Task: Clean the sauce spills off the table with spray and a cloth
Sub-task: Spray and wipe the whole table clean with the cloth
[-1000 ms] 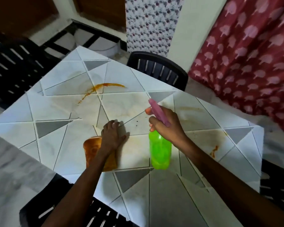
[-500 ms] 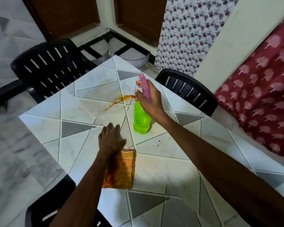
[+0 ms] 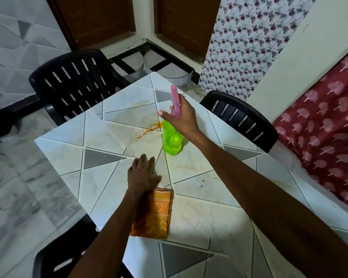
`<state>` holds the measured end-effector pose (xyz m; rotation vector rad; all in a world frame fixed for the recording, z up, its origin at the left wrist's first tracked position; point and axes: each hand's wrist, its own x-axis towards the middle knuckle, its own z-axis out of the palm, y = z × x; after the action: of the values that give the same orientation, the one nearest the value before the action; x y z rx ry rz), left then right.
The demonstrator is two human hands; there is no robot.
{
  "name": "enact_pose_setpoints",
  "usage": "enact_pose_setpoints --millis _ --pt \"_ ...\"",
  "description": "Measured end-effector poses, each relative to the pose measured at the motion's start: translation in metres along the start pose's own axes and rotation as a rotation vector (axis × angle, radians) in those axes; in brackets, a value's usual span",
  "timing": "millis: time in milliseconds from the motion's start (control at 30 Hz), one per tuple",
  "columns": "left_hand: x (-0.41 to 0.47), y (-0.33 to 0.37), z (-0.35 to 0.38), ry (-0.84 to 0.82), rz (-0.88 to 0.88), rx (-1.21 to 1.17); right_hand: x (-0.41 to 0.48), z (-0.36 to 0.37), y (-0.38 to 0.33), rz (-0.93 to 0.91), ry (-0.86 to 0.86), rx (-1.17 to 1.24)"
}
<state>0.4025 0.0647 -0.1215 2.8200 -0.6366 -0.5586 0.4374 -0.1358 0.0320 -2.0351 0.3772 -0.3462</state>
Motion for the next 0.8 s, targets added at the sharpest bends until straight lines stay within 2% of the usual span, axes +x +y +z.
enact_pose_setpoints --millis 67,167,233,300,367,400,467,533,667,800 --pt "-0.004 -0.001 -0.002 0.046 0.015 -0.034 0.002 -0.007 0.008 0.061 -0.065 -0.12" --pt "-0.025 -0.007 -0.006 0.22 0.019 -0.208 -0.003 -0.026 0.016 0.123 -0.144 -0.19" --pt "-0.046 -0.009 -0.01 0.281 -0.061 -0.302 -0.018 -0.038 0.023 0.129 -0.158 -0.22" --pt "-0.064 -0.011 -0.011 0.217 -0.209 -0.35 -0.045 -0.044 0.038 0.141 -0.056 -0.194" --pt "-0.078 -0.011 -0.007 0.087 -0.321 -0.342 -0.084 -0.042 0.061 0.215 0.052 -0.181" --pt "-0.085 -0.011 -0.003 0.027 -0.34 -0.331 -0.108 -0.038 0.07 0.282 0.033 -0.206" --pt "-0.094 -0.011 0.002 -0.04 -0.388 -0.331 -0.151 -0.03 0.085 0.439 -0.118 -0.23" --pt "-0.101 -0.01 0.003 -0.065 -0.439 -0.355 -0.196 -0.019 0.099 0.54 -0.201 -0.155" --pt "-0.109 0.009 0.0 -0.026 -0.274 -0.514 -0.272 -0.021 0.115 0.618 -0.22 -0.057" --pt "-0.132 0.05 -0.012 -0.119 -0.058 -0.71 -0.324 -0.048 0.116 0.655 -0.157 0.172"
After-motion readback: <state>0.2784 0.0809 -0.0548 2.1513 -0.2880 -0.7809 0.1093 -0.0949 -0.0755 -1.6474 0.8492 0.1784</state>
